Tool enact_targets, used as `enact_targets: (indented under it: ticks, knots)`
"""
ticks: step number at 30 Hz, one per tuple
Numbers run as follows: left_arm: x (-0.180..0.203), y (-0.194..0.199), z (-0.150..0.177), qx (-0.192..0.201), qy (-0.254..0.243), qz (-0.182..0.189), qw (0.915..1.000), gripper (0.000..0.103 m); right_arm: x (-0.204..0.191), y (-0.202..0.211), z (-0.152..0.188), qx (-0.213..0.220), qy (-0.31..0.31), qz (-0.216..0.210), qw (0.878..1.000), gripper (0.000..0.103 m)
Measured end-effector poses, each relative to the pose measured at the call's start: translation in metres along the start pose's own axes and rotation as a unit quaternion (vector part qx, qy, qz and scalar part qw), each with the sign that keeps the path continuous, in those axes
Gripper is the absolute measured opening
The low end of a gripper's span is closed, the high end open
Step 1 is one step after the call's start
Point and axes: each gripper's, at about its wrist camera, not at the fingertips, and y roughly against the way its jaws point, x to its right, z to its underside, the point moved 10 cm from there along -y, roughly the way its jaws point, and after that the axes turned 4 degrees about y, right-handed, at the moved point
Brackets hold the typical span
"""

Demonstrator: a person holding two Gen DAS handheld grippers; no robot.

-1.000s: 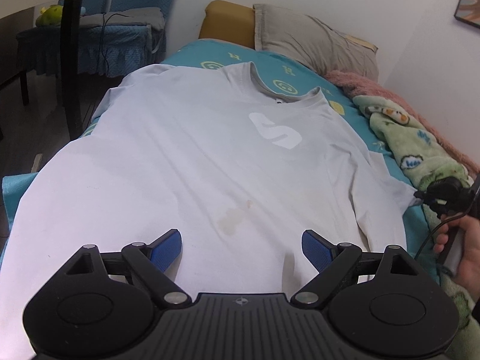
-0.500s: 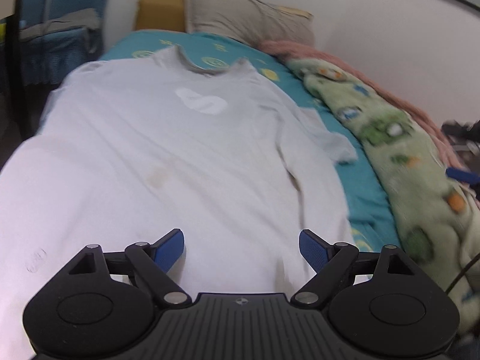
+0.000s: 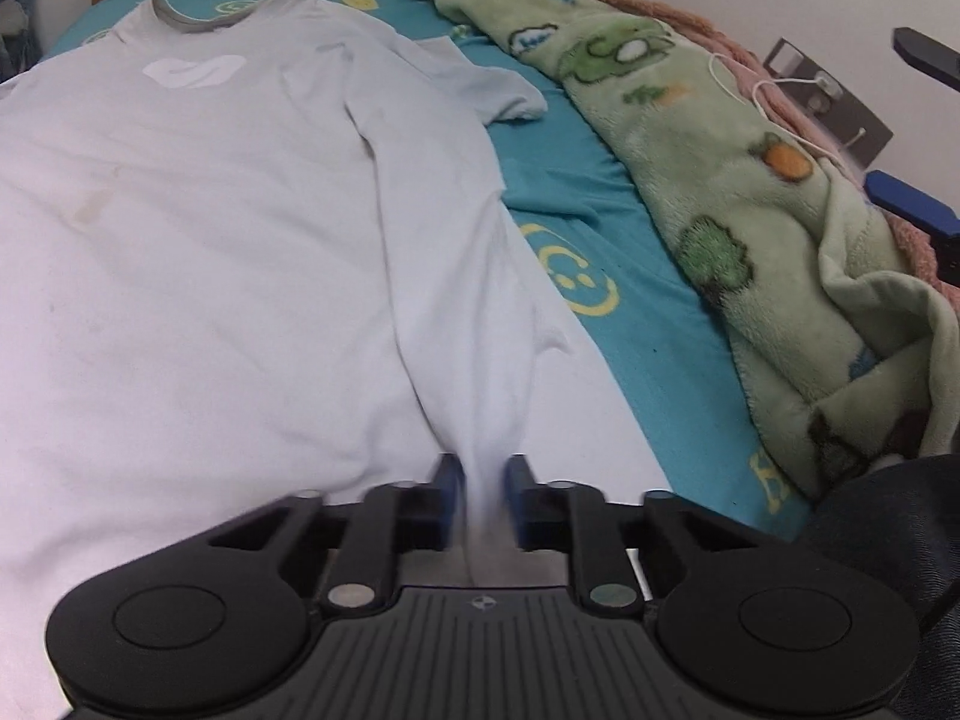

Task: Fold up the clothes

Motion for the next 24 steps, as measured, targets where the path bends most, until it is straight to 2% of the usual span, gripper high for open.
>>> enact_targets:
  ticks: [1,4,8,12,15,19,21,23,24]
  knots:
    - [0.004,0.002,-0.001,0.004,-0.013,-0.004,0.9999,0.003,0.001,-0.001,0.002,-0.003,0.000,-0.002,1.000,0.086]
    - [0.018,0.011,-0.007,0.014,-0.033,0.001,0.9994,0.001,0.003,-0.002,0.004,-0.008,-0.007,-0.006,1.000,0.086]
    - [0.044,0.018,-0.020,0.011,-0.011,0.054,0.9984,0.001,0.007,0.001,0.000,0.004,-0.017,-0.010,1.000,0.086]
    - [0.070,-0.002,-0.021,-0.015,0.013,0.080,0.9966,0.001,0.012,0.001,-0.006,0.016,-0.029,-0.014,0.999,0.086]
    - [0.080,-0.026,-0.014,-0.033,0.008,0.072,0.9968,0.001,0.018,-0.002,-0.008,0.017,-0.040,-0.010,0.999,0.086]
    - [0.076,-0.053,-0.006,-0.066,0.026,0.060,0.9957,0.002,0.023,-0.005,-0.009,0.017,-0.049,-0.006,0.999,0.086]
    - [0.074,-0.051,-0.008,-0.066,0.033,0.067,0.9950,0.009,0.024,-0.008,-0.008,0.015,-0.049,-0.005,0.999,0.086]
    - [0.071,-0.045,-0.012,-0.058,0.029,0.063,0.9959,0.043,0.023,-0.011,-0.007,0.011,-0.046,-0.005,0.999,0.086]
    - [0.069,-0.039,-0.015,-0.049,0.020,0.054,0.9971,0.049,0.022,-0.012,-0.007,0.010,-0.043,-0.005,0.999,0.086]
